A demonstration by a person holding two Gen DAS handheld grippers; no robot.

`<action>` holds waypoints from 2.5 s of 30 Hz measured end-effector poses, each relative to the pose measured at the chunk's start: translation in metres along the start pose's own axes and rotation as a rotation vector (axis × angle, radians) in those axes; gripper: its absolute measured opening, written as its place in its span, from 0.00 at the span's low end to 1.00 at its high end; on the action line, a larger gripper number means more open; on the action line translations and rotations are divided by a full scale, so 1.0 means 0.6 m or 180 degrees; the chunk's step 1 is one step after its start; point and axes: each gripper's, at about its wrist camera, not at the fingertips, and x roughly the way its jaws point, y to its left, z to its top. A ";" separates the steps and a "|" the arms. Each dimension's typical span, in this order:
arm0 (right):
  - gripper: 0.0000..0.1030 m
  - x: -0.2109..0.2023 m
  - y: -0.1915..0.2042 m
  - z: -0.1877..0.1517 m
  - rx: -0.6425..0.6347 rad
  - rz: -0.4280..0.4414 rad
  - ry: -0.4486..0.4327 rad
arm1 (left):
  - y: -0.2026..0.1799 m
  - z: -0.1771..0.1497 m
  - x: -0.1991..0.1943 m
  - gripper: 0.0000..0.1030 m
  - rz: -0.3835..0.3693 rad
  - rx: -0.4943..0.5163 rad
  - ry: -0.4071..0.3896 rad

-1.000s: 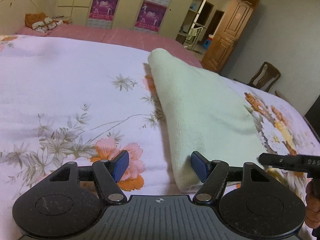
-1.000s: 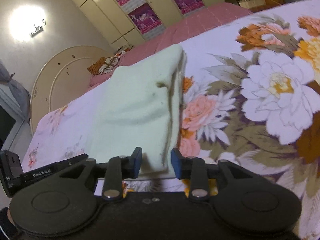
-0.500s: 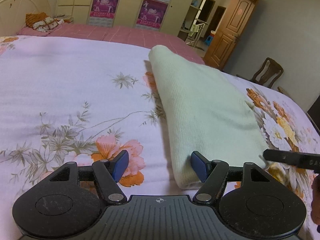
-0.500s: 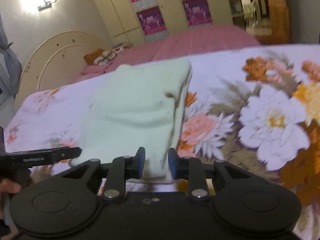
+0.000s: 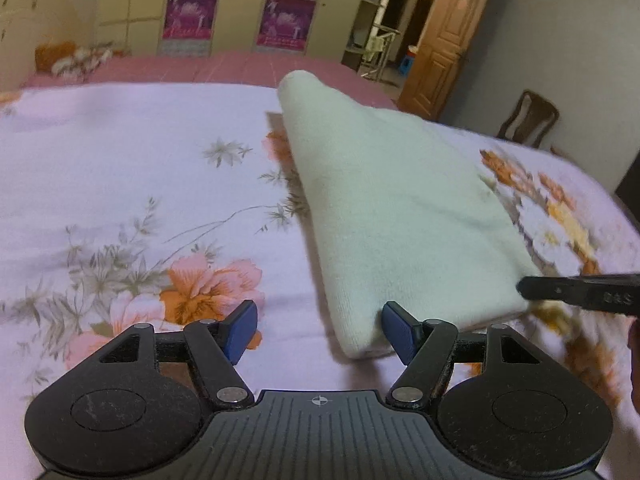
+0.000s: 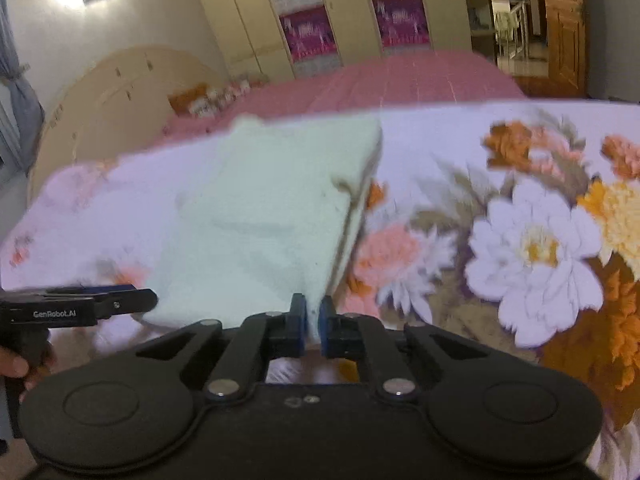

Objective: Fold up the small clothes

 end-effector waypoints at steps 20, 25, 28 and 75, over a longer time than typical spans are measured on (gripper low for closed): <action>0.06 0.096 0.027 0.082 -0.0530 -0.0369 -0.0187 | -0.011 0.103 0.075 0.67 0.0065 -0.0017 -0.0273; 0.14 0.069 0.035 0.109 -0.0462 -0.0253 -0.0712 | -0.010 0.151 0.086 0.67 0.0066 -0.0054 -0.0580; 0.16 0.106 0.034 0.129 -0.0427 -0.0297 -0.0645 | -0.007 0.169 0.144 0.67 0.0267 -0.0008 -0.0361; 0.60 0.070 -0.050 0.163 0.0275 -0.0181 -0.0473 | 0.031 0.189 0.089 0.94 -0.0012 -0.0151 -0.0167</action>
